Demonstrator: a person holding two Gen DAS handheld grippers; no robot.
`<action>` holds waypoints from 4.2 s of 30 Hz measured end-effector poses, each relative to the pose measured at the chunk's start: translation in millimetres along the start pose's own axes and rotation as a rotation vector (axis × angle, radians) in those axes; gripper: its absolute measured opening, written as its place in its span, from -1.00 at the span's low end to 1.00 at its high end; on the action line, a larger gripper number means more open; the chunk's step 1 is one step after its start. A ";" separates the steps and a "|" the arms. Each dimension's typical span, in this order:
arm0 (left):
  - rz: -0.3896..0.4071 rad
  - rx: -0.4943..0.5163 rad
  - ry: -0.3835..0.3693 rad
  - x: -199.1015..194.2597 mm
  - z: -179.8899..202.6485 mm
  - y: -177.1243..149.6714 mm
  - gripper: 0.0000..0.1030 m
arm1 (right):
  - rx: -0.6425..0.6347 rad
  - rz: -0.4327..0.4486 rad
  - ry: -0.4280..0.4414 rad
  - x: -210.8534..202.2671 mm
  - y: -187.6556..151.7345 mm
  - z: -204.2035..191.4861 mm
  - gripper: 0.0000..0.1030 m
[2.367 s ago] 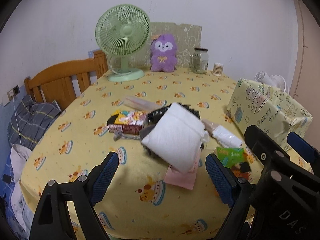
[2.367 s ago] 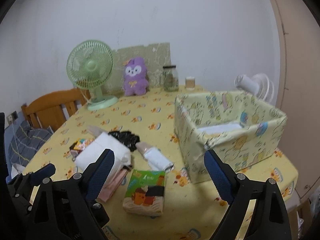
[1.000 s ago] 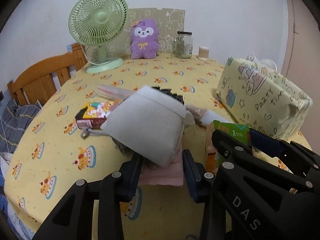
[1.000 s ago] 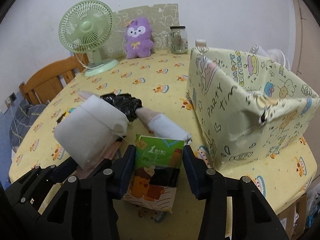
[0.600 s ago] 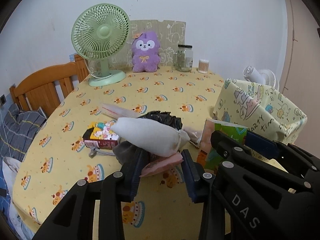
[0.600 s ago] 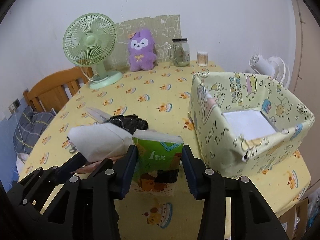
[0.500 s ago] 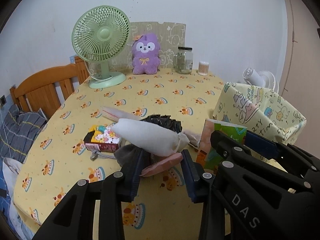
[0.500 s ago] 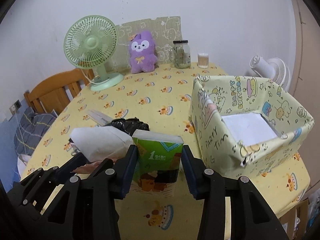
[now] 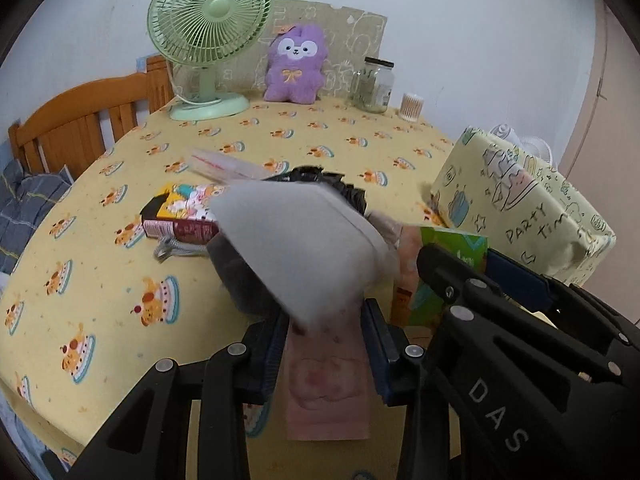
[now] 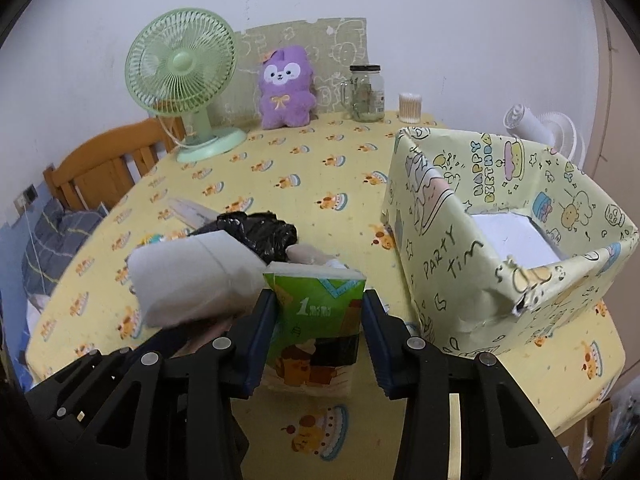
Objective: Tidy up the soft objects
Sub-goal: 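Close the right gripper on the green tissue pack, then grasp the pink wet-wipes pack with the left gripper while the right holds the green pack, then carry both packs over to the gift-wrapped box with both grippers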
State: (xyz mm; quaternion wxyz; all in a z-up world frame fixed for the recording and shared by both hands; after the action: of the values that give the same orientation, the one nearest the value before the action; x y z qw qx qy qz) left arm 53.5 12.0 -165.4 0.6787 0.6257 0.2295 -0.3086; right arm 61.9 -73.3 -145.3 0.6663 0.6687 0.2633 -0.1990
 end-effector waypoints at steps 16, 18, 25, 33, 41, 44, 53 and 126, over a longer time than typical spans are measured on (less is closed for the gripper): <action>-0.012 0.060 0.070 2.2 4.9 -19.9 0.32 | 0.000 -0.057 -0.007 14.1 -24.5 3.2 -0.12; -0.012 0.062 0.084 2.1 4.7 -19.9 0.13 | 0.002 -0.053 -0.004 13.9 -25.2 4.2 -0.12; -0.019 0.084 0.084 2.0 8.1 -18.4 -0.22 | 0.022 -0.084 0.030 21.0 -25.5 5.5 0.01; -0.006 0.087 0.065 -3.6 10.2 -6.9 -0.25 | 0.027 -0.083 0.043 17.7 -16.7 5.6 -0.17; 0.042 0.086 0.064 -18.8 13.2 14.0 -0.26 | 0.029 -0.032 0.052 2.3 5.1 4.1 -0.17; 0.066 0.085 0.064 -25.9 14.0 24.1 -0.25 | 0.028 -0.006 0.054 -5.8 16.3 2.4 -0.17; 0.124 0.082 0.058 -43.3 15.3 51.6 -0.26 | 0.026 0.055 0.056 -24.0 45.4 -0.8 -0.17; 0.213 0.265 -0.144 -20.2 181.2 124.9 -0.25 | 0.116 0.180 -0.154 -59.1 116.2 163.0 -0.17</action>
State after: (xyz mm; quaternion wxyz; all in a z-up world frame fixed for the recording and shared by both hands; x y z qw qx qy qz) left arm 114.0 -161.6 -42.7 0.6340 0.7065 0.0702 -0.3064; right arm 101.2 -237.8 -22.8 0.6600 0.7098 0.1383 -0.2038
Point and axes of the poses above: each gripper's, at about its wrist camera, not at the fingertips, and x roughly the way its jaws point, z to its right, y to its top, the point moved 3 cm from there along x, roughly the way its jaws point, and after that the axes turned 2 degrees about y, right-handed, at the moved point
